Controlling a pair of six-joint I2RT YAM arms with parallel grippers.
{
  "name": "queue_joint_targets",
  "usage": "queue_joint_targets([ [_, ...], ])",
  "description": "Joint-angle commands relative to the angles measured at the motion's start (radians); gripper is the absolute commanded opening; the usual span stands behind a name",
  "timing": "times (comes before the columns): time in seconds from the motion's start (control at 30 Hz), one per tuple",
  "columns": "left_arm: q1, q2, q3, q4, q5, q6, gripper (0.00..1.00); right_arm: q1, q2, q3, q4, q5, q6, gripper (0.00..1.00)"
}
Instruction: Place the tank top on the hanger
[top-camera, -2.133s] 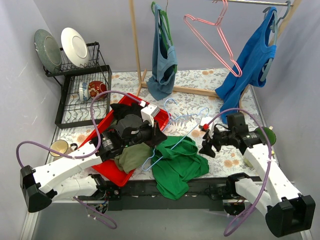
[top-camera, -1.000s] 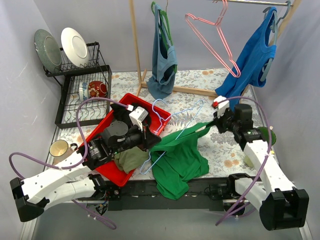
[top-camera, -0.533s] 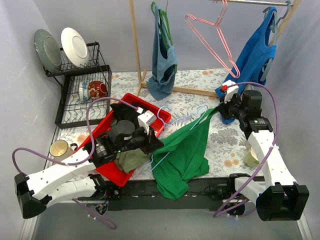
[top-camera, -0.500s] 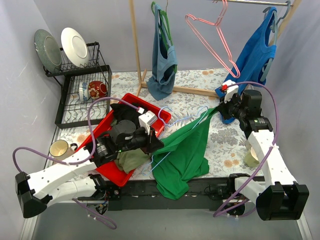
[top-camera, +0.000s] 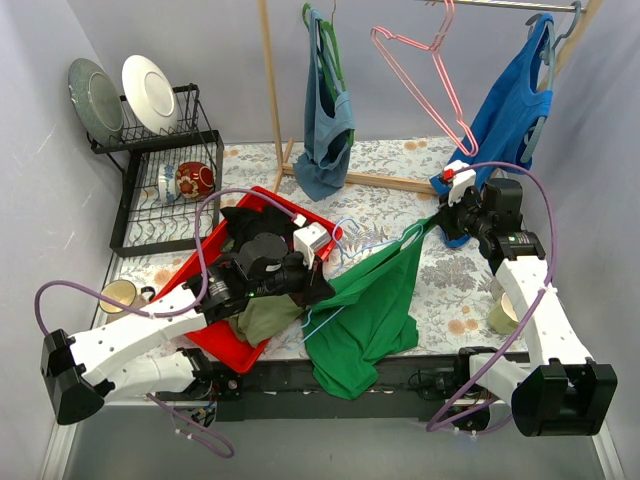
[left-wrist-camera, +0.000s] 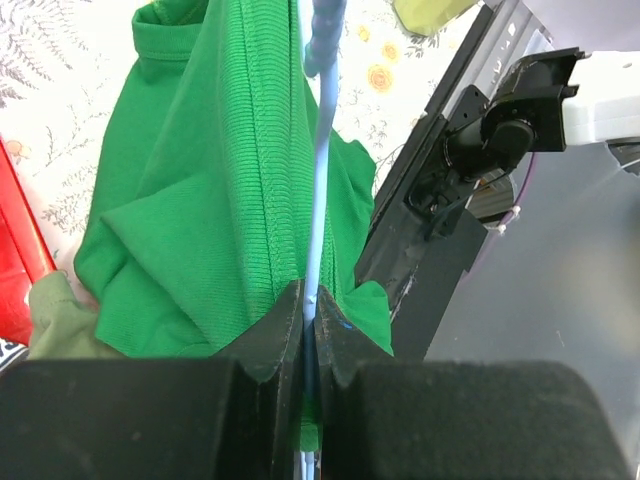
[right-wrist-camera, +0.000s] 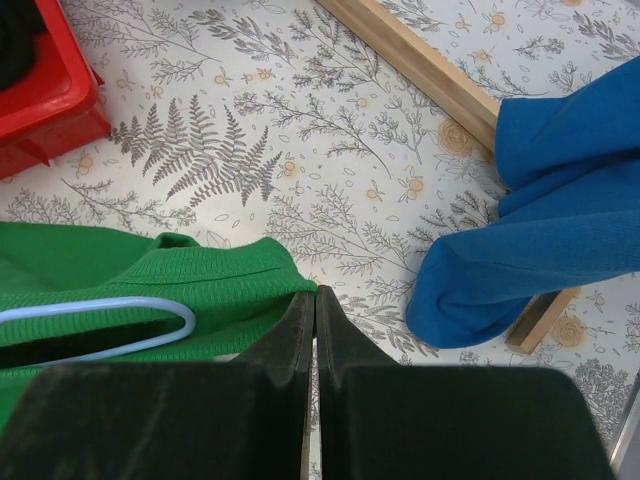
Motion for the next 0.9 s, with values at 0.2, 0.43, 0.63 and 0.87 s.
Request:
queue_joint_targets([
  [0.2, 0.002, 0.108, 0.126, -0.183, -0.107, 0.050, 0.00, -0.017, -0.079, 0.069, 0.042, 0.077, -0.033, 0.01],
  [0.43, 0.002, 0.157, 0.184, -0.211, -0.250, 0.047, 0.00, -0.016, -0.126, 0.067, -0.068, -0.101, -0.110, 0.01],
  [0.63, 0.000, 0.146, 0.216, -0.179, -0.319, 0.027, 0.00, -0.016, -0.246, 0.004, -0.359, -0.480, -0.445, 0.01],
  [0.87, 0.000, 0.063, 0.235, -0.095, -0.186, 0.027, 0.00, -0.016, -0.333, -0.071, -0.426, -0.338, -0.482, 0.49],
])
